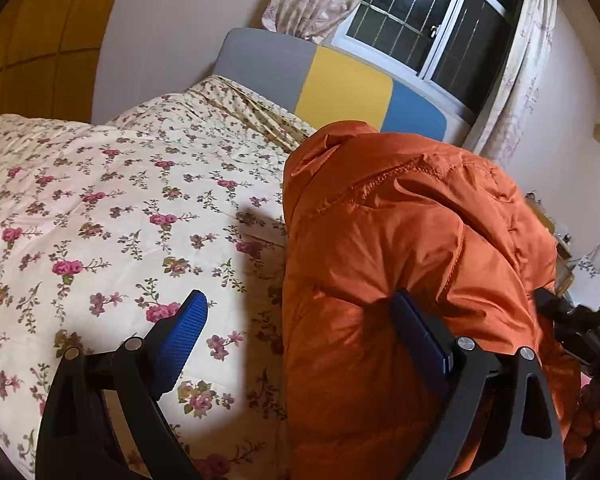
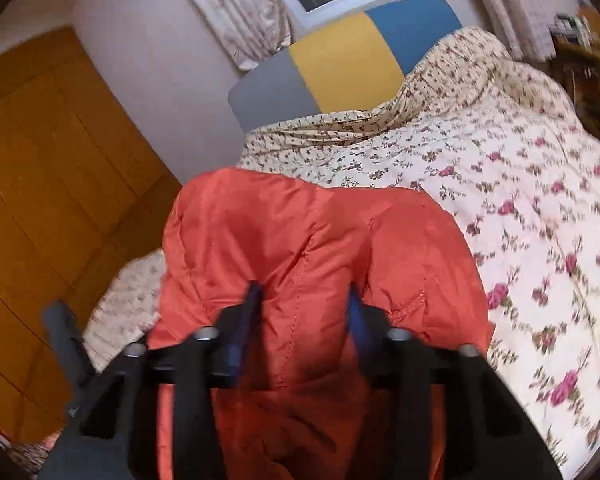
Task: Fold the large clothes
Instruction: 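Release the jacket with the left gripper while the right gripper pinches the folded bundle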
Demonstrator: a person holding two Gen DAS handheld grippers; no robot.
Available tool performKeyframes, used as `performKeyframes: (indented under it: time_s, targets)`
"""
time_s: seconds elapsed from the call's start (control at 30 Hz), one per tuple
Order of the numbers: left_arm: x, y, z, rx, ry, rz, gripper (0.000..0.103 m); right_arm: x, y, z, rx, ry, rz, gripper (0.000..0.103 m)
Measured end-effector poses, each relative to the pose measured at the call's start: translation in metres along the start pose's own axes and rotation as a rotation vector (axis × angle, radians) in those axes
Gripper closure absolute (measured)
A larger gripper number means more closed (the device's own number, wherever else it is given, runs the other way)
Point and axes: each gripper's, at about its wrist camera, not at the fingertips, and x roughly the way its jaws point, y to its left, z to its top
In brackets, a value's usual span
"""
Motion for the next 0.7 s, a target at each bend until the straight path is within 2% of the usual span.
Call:
performKeyframes:
  time_s: [0.1,0.23,0.27,0.37,0.5,0.7]
  targets:
    - [0.0,-0.01,0.003,0.015,0.011,-0.005,0.012,-0.016,0.01,0.001,-0.056,-0.057,-0.069,0.088]
    - [0.002,-0.035,0.006,0.063,0.038,-0.038,0.012,-0.044,0.007,0.001,-0.075,-0.132,-0.127,0.09]
    - [0.003,-0.046,0.007,0.101,0.046,-0.026,0.012,-0.048,0.0,0.001,-0.061,-0.138,-0.133,0.09]
    - [0.006,-0.078,0.007,0.212,0.063,0.005,0.012,-0.047,-0.027,-0.005,-0.005,-0.116,-0.172,0.09]
    - [0.02,-0.112,0.005,0.335,0.092,0.056,0.012,-0.032,-0.073,-0.016,0.136,-0.074,-0.16,0.088]
    - [0.038,-0.127,-0.003,0.411,0.1,0.112,0.01,-0.019,-0.098,-0.027,0.173,-0.066,-0.177,0.081]
